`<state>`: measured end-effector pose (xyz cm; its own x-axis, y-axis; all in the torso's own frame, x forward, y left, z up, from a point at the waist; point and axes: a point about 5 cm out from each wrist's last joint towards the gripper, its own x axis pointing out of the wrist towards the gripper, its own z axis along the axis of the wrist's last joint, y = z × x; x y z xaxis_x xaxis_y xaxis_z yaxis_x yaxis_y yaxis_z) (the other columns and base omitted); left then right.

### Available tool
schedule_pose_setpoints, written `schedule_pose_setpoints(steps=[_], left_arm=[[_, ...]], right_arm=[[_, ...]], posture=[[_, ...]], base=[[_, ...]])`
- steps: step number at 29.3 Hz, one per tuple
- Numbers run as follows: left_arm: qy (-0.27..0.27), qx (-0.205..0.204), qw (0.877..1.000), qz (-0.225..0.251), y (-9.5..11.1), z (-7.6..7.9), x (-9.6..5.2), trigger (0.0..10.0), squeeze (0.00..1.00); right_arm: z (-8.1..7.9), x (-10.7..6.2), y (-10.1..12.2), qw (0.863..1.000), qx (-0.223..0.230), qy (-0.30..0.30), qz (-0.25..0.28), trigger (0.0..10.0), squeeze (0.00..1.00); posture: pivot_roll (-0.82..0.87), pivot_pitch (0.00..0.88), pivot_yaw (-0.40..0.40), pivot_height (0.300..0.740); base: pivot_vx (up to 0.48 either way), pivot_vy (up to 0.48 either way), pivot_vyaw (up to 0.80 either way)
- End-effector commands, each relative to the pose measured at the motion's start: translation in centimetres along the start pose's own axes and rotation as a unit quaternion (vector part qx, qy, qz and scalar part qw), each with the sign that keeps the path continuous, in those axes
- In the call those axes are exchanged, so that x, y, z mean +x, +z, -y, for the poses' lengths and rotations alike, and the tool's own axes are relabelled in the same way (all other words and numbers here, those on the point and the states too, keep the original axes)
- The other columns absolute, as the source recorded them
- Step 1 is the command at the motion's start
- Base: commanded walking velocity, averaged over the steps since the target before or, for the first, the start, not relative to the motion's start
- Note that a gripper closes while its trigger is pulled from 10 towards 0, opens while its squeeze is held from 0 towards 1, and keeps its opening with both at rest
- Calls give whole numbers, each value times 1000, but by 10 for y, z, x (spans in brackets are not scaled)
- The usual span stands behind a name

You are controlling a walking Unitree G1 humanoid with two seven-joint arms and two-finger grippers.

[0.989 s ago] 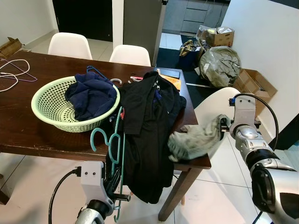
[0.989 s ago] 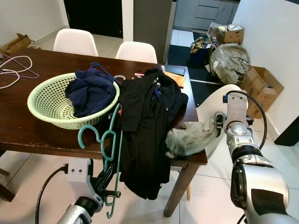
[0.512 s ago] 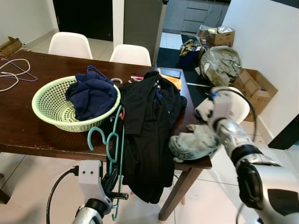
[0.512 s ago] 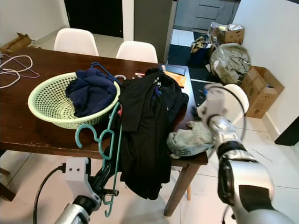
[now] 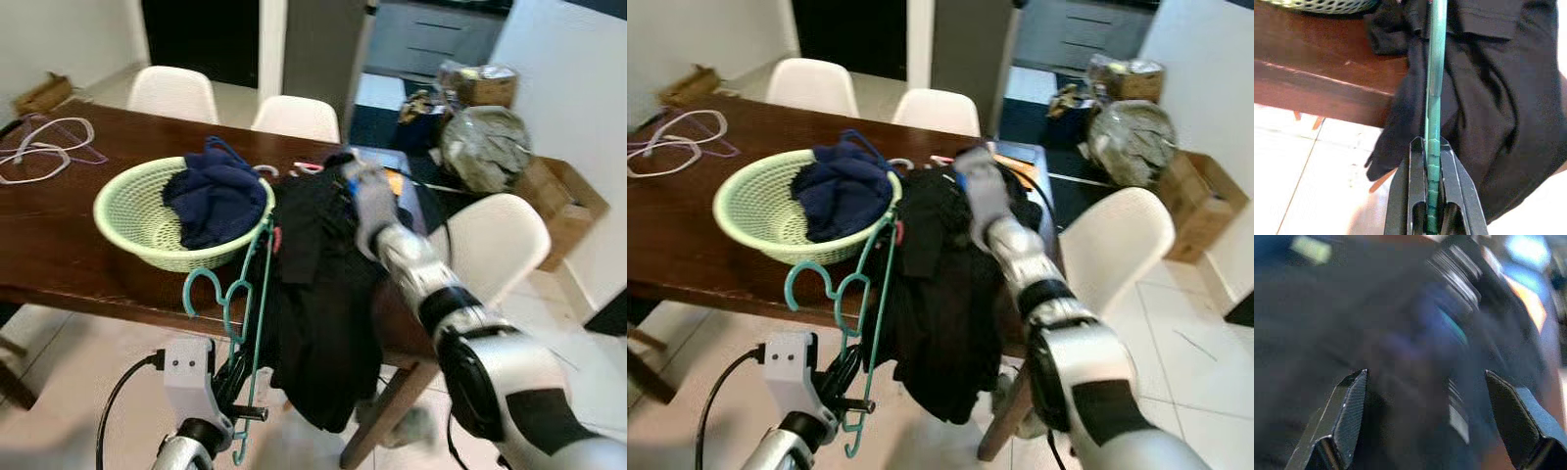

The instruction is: Hang hanger

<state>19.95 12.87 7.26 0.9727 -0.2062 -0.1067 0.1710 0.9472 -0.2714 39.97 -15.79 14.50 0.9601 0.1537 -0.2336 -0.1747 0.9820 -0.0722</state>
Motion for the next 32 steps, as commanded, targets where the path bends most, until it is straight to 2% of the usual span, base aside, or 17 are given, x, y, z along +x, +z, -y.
schedule_pose_setpoints(steps=[1,3,6,8,11,13,15,16,20,22,23,25,27,28,29,31,32], left_arm=[[-1,-5,1000,-4,-3,0,-1,10000,0],[-7,16,1000,1,2,1,0,10000,0],[-10,28,1000,3,4,1,1,10000,0],[-48,82,995,24,22,10,11,10000,0],[-71,102,992,35,32,16,16,10000,0],[-142,166,975,31,47,33,22,10000,0],[-136,230,963,16,49,34,23,10000,0],[-136,230,963,16,49,34,23,10000,0],[-66,257,964,14,50,22,19,10000,0],[34,251,967,21,54,6,10,10000,0],[34,251,967,21,54,6,10,10000,0],[140,256,956,34,64,-14,0,10000,0],[140,256,956,34,64,-14,0,10000,0],[219,273,935,62,82,-35,-7,10000,0],[219,273,935,62,82,-35,-7,10000,0],[265,288,914,109,114,-52,-12,10000,0],[265,288,914,109,114,-52,-12,10000,0]], right_arm=[[16,-3,5,997,73,-21,25,10000,0],[39,-10,11,987,140,-26,79,10000,0],[46,-13,12,983,155,-25,95,10000,0],[53,-17,7,977,184,-12,110,10000,0],[55,-19,4,973,201,-6,117,10000,0],[53,-21,-4,971,208,4,118,10000,0],[48,-21,-11,972,204,6,112,10000,0],[48,-21,-11,972,204,6,112,10000,0],[44,-21,-15,972,208,8,109,10000,0],[40,-20,-17,972,210,14,105,10000,0],[40,-20,-17,972,210,14,105,10000,0],[37,-19,-18,974,202,20,102,10000,0],[37,-19,-18,974,202,20,102,10000,0],[33,-18,-18,976,193,23,98,10000,0],[33,-18,-18,976,193,23,98,10000,0],[31,-18,-19,977,188,25,97,10000,0],[31,-18,-19,977,188,25,97,10000,0]], posture=[[220,0,-114,740],[202,0,-105,740],[202,0,-105,740],[191,0,-103,740],[191,0,-103,740],[188,0,-86,740],[188,0,-75,740],[188,0,-75,740],[198,0,-66,740],[218,0,-73,740],[218,0,-73,740],[227,0,-77,740],[227,0,-77,740],[235,0,-81,740],[235,0,-81,740],[243,0,-87,740],[243,0,-87,740]], base=[[0,0,0],[0,0,0],[0,0,0],[0,0,0],[0,0,0],[0,0,0],[0,0,0],[0,0,0],[0,0,0],[0,0,0],[0,0,0],[0,0,0],[0,0,0],[0,0,0],[0,0,0],[0,0,0],[0,0,0]])
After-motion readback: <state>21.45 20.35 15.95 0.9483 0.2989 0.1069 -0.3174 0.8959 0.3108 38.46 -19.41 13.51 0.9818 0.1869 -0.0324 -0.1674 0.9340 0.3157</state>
